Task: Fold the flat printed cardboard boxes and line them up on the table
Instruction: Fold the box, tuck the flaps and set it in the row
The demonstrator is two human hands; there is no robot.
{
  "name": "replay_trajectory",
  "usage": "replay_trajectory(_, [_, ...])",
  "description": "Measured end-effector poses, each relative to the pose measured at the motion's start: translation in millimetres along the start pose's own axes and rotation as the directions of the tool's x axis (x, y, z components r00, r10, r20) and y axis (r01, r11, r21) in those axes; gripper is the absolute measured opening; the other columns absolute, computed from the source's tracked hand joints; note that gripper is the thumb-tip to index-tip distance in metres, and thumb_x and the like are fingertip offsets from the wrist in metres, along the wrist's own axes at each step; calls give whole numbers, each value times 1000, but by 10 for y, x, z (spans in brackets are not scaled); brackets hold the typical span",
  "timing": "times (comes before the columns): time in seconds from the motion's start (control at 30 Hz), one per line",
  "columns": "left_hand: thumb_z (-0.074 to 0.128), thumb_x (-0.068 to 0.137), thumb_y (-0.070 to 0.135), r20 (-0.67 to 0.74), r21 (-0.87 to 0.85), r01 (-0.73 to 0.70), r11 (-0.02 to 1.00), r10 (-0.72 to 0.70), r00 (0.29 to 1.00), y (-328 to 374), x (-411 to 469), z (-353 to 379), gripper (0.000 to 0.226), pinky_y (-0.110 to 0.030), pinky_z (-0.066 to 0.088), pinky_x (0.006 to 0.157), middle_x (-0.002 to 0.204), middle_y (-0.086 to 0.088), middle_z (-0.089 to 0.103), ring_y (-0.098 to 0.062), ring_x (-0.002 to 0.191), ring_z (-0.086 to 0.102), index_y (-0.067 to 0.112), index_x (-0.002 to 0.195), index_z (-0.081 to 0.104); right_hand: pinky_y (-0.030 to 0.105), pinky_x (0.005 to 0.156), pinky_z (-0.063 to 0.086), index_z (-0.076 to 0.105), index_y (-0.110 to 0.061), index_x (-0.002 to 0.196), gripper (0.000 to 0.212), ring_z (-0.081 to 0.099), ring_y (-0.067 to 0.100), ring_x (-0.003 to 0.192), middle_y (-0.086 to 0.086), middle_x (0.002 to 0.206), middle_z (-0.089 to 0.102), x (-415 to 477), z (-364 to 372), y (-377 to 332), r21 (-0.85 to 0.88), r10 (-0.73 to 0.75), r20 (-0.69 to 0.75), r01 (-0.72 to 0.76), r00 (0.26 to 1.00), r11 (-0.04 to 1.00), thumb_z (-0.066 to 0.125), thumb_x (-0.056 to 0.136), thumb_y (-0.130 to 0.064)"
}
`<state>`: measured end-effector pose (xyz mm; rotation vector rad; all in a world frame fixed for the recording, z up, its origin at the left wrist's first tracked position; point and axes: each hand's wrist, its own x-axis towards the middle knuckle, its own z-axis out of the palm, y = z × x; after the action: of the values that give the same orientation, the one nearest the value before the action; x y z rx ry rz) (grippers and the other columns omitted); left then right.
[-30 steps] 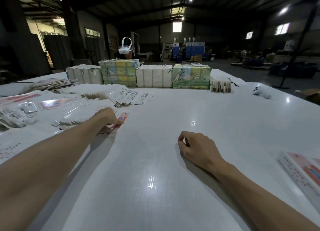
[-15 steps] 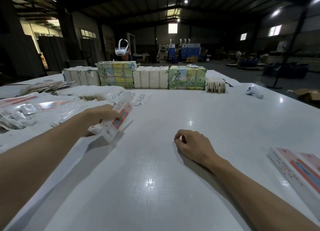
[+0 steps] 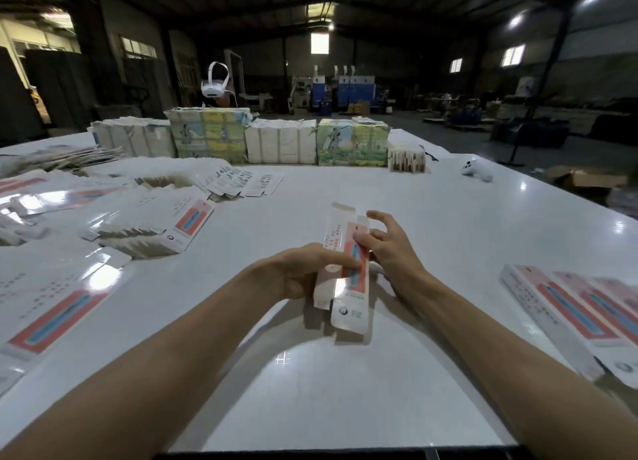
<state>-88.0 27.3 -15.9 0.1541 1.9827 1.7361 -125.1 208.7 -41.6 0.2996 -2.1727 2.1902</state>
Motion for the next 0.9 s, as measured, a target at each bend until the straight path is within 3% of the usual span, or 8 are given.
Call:
replay_trajectory(0.13, [73,93,49,93,-257,-43,965,69,993,-135,24,14,55,-43,63,86,114,-17,74,-32,99,74,17,136,64,37,62,65,50,-31,136,40,80,25,86,2,95,79,-77,-60,-8,-57,21,77,-17,997,998,68,102,-28])
replay_trajectory(0.27, [27,106,67,46,-540,-52,840,91,995,-218,57,23,70,-54,55,102,133,-22,67,-41,119,67,18,149,54,40,65,66,43,-26,143,49,79,30,89,6,94,78,-116,1,3,-58,8,144,1,990,998,69,101,-28])
replay_trajectory(0.4, [20,106,69,-139,-441,-127,888,73,988,-179,37,21,72,-45,64,84,112,-17,76,-33,96,76,20,140,60,29,66,63,35,-42,149,53,78,18,93,4,118,64,-123,91,-9,-209,-102,156,134,982,969,63,104,-35])
replay_trajectory(0.47, [26,107,66,-183,-387,-137,912,70,981,-169,28,34,68,-47,61,93,110,-20,73,-34,95,73,17,135,64,27,66,63,42,-44,147,45,76,12,98,-2,130,52,-111,85,-29,-244,-140,144,173,980,954,59,106,-34])
replay_trajectory(0.57, [33,107,63,-174,-365,-122,923,61,983,-174,18,53,65,-52,57,101,110,-21,71,-37,97,71,13,134,64,27,74,63,55,-31,143,36,71,19,110,2,139,46,-71,33,-63,-382,-219,135,254,966,888,57,107,-34])
replay_trajectory(0.67, [34,109,59,-166,-409,-146,901,84,983,-178,27,30,62,-47,64,88,97,-17,74,-32,84,74,9,132,62,26,90,58,65,-20,133,30,60,18,122,3,135,51,-54,22,-100,-558,-294,160,332,942,761,58,107,-32])
replay_trajectory(0.77, [32,108,61,-108,-417,-141,898,105,989,-174,18,15,65,-47,63,85,103,-20,77,-37,92,77,9,133,62,22,77,59,67,-16,122,23,69,17,106,5,130,56,-65,17,-157,-488,-277,140,309,951,816,60,106,-31])
replay_trajectory(0.9, [32,106,64,-8,-398,-124,909,132,991,-155,4,65,65,-47,64,79,113,-18,77,-39,103,76,15,136,61,24,81,53,72,-6,105,27,69,20,102,12,121,65,-55,-20,-218,-343,-231,51,235,972,909,61,106,-30])
